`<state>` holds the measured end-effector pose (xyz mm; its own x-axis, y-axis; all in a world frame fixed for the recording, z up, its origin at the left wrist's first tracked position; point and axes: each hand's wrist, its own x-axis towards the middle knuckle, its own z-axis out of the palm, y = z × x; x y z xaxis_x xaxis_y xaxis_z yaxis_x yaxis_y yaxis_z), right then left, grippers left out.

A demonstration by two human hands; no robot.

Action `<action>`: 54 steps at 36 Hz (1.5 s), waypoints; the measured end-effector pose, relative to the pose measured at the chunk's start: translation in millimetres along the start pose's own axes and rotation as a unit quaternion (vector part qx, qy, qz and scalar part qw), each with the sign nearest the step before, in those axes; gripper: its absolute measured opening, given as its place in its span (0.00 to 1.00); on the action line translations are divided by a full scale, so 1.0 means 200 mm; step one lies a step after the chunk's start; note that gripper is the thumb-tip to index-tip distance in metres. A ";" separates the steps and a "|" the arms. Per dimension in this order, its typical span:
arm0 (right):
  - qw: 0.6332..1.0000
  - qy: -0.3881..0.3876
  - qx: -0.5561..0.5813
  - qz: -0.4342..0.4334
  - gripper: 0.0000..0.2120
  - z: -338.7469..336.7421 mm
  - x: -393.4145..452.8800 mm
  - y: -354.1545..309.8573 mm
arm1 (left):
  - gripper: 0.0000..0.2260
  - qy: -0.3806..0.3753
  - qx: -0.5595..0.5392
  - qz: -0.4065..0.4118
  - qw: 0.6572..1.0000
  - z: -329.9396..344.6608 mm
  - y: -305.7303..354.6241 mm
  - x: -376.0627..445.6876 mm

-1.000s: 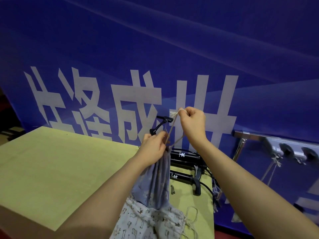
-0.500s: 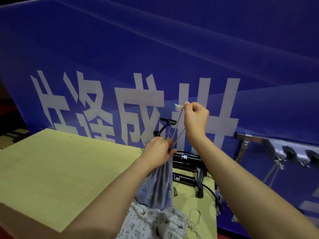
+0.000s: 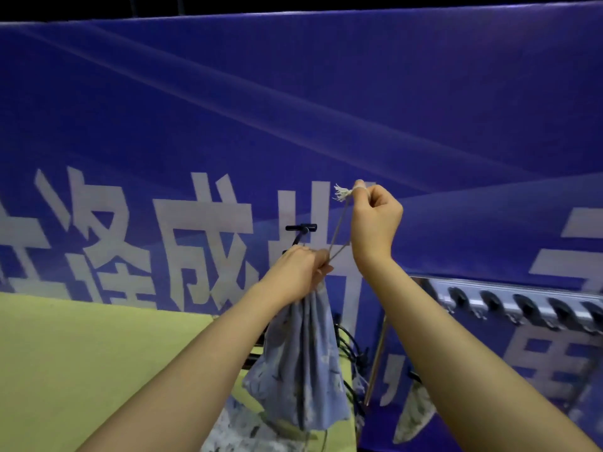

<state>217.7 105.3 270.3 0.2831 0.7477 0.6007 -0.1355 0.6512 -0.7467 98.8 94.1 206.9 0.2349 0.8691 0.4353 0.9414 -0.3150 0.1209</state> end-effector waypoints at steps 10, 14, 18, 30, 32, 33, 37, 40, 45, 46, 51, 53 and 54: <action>0.995 0.015 -0.091 -0.048 0.21 -0.51 0.21 -0.06 | 0.11 -0.044 -0.079 0.080 0.993 0.18 0.47 0.24; 0.991 0.017 -0.115 -0.059 0.10 -0.72 0.27 -0.09 | 0.11 -0.050 -0.132 0.113 0.984 0.30 0.64 0.33; 0.988 0.009 -0.135 -0.070 0.08 -0.92 0.33 -0.11 | 0.10 -0.052 -0.194 0.138 0.970 0.42 0.84 0.42; 0.976 0.031 -0.213 -0.022 0.08 -1.45 0.38 0.11 | 0.10 -0.154 -0.198 0.126 0.960 0.85 1.24 0.58; 0.974 0.040 -0.225 -0.001 0.08 -1.52 0.38 0.18 | 0.11 -0.171 -0.202 0.113 0.958 0.92 1.28 0.58; 0.972 0.043 -0.232 0.010 0.08 -1.56 0.38 0.22 | 0.12 -0.177 -0.202 0.105 0.958 0.96 1.29 0.59; 0.959 0.041 -0.273 0.063 0.06 -1.69 0.37 0.36 | 0.13 -0.142 -0.292 0.042 0.945 1.12 1.37 0.61; 0.953 0.032 -0.268 0.139 0.08 -1.78 0.36 0.47 | 0.16 -0.143 -0.360 -0.038 0.921 1.21 1.43 0.60; 0.949 0.024 -0.190 0.252 0.13 -1.89 0.35 0.63 | 0.04 -0.211 -0.413 -0.059 0.884 1.39 1.53 0.59; 0.946 0.018 -0.188 0.262 0.14 -1.91 0.35 0.66 | 0.04 -0.219 -0.424 -0.068 0.876 1.43 1.54 0.59; 0.935 -0.044 -0.179 0.303 0.16 -2.01 0.39 0.83 | 0.08 -0.219 -0.470 -0.135 0.845 1.54 1.57 0.62; 0.933 -0.060 -0.167 0.312 0.16 -2.02 0.39 0.88 | 0.14 -0.216 -0.471 -0.155 0.841 1.56 1.55 0.63; 0.932 -0.067 -0.158 0.319 0.15 -2.03 0.39 0.92 | 0.15 -0.214 -0.465 -0.169 0.842 1.58 1.54 0.63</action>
<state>600.2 230.6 64.8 0.1156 0.9931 0.0196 0.0569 0.0131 -0.9983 496.1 227.8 17.2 0.2449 0.9642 -0.1016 0.4222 -0.0117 0.9064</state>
